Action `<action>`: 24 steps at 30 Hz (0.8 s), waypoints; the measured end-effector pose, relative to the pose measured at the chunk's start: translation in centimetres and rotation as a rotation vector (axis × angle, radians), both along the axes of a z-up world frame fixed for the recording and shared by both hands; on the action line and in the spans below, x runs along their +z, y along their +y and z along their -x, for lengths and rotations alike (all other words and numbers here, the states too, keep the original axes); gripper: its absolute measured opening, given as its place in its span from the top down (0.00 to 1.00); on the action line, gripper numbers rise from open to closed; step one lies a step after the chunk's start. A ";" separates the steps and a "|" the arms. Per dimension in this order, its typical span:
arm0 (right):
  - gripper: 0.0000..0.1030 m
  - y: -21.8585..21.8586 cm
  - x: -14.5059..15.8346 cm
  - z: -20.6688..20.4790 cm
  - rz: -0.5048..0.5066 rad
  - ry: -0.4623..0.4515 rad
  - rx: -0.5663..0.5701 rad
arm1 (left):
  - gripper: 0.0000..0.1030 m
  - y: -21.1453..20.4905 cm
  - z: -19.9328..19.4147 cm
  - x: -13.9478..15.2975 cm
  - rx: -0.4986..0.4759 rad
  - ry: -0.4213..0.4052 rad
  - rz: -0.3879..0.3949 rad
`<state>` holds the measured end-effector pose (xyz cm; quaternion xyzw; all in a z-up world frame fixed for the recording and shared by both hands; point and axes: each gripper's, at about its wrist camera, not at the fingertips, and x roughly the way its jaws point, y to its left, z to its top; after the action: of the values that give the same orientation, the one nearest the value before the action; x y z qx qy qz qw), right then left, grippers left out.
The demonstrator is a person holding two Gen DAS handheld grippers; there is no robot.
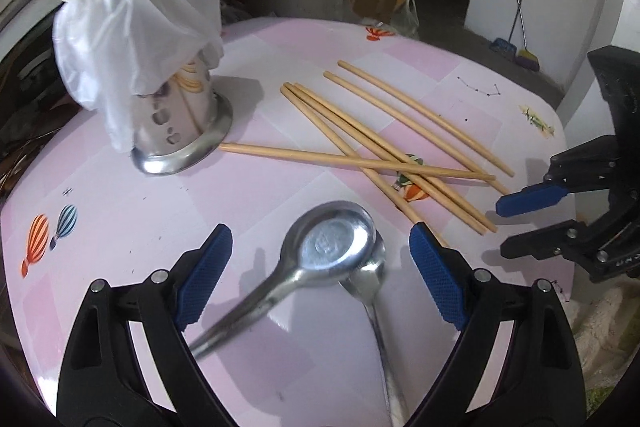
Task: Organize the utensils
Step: 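Move the left tool down to the steel spoons on the table, then close the left tool on the bowl of the large steel spoon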
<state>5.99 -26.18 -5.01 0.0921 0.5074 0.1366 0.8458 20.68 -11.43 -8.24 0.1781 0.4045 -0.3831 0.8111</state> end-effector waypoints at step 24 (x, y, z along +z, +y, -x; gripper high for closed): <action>0.68 -0.5 -0.6 -1.1 -0.024 0.019 -0.012 | 0.41 -1.3 -2.0 -2.7 -0.073 0.095 -0.018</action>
<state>7.10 -26.72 -5.56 0.1064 0.5131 0.1368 0.8407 22.66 -12.77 -10.94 0.1816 0.4391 -0.4166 0.7750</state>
